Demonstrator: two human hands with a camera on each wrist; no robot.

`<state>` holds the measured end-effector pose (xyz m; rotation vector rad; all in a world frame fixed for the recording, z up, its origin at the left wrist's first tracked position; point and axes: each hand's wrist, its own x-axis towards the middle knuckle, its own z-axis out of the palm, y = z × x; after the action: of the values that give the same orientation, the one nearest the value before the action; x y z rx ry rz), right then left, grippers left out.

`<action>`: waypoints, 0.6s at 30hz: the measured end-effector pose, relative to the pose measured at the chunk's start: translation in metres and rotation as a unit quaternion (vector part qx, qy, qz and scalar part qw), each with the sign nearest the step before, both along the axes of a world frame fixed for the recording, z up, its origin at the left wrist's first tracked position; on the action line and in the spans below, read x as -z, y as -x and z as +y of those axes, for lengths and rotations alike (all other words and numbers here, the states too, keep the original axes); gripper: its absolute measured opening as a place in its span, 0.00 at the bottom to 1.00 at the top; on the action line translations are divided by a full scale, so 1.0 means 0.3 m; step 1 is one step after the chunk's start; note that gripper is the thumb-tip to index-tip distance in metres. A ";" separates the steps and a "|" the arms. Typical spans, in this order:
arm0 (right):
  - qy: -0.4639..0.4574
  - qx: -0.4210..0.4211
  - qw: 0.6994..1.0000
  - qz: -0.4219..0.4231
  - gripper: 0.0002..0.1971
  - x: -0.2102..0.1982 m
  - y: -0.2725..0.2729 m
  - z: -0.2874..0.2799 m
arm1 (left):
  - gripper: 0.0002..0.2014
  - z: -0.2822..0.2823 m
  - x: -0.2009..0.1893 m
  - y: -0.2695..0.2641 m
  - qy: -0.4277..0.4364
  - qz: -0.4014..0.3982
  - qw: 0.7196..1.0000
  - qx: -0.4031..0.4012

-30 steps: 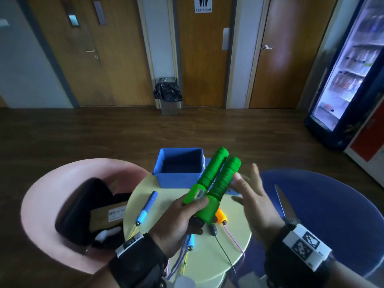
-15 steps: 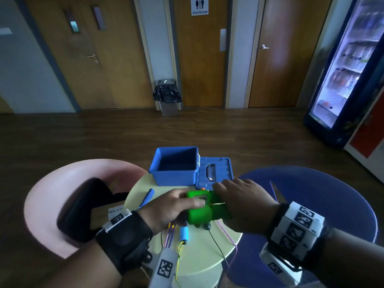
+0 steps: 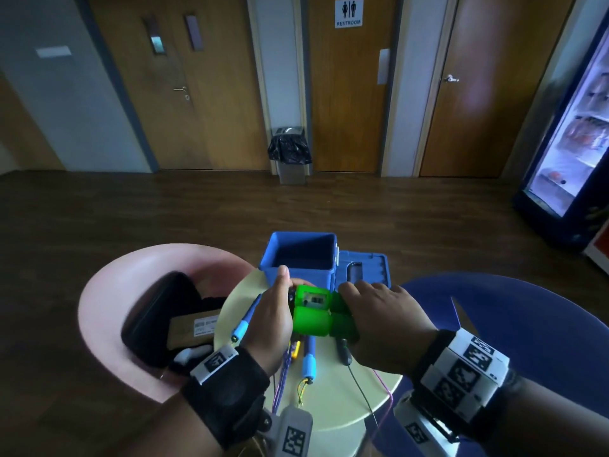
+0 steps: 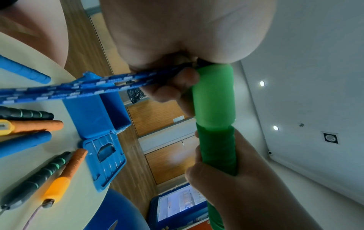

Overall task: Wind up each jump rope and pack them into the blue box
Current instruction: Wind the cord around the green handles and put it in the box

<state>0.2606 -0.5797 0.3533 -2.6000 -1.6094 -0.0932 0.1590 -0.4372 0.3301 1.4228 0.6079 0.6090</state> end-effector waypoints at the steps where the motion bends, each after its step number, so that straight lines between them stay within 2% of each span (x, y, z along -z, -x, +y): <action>1: 0.001 -0.001 1.000 0.002 0.22 -0.005 0.004 0.004 | 0.29 0.006 0.001 0.004 -0.005 0.004 1.000 0.001; 3: 0.000 -0.001 1.000 -0.001 0.20 -0.011 0.008 0.014 | 0.27 0.019 0.001 0.014 -0.029 0.003 1.000 0.004; 7: 0.000 0.017 1.000 -0.010 0.21 -0.013 0.009 0.042 | 0.15 0.035 0.008 0.023 -0.114 0.003 0.993 0.022; 10: -0.004 0.016 1.000 0.005 0.19 -0.010 0.012 0.059 | 0.09 0.041 0.018 0.029 -0.152 0.008 0.988 0.006; 14: -0.015 0.012 0.999 0.048 0.17 -0.018 0.018 0.066 | 0.09 0.050 0.007 0.035 -0.178 -0.014 0.984 -0.010; 18: -0.015 0.012 0.999 0.049 0.17 -0.029 0.021 0.066 | 0.11 0.051 0.007 0.030 -0.179 -0.016 0.984 -0.003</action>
<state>0.2544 -0.5598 0.3621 -2.5582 -1.5332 0.0098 0.1501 -0.4219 0.3281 1.7436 0.4929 0.7713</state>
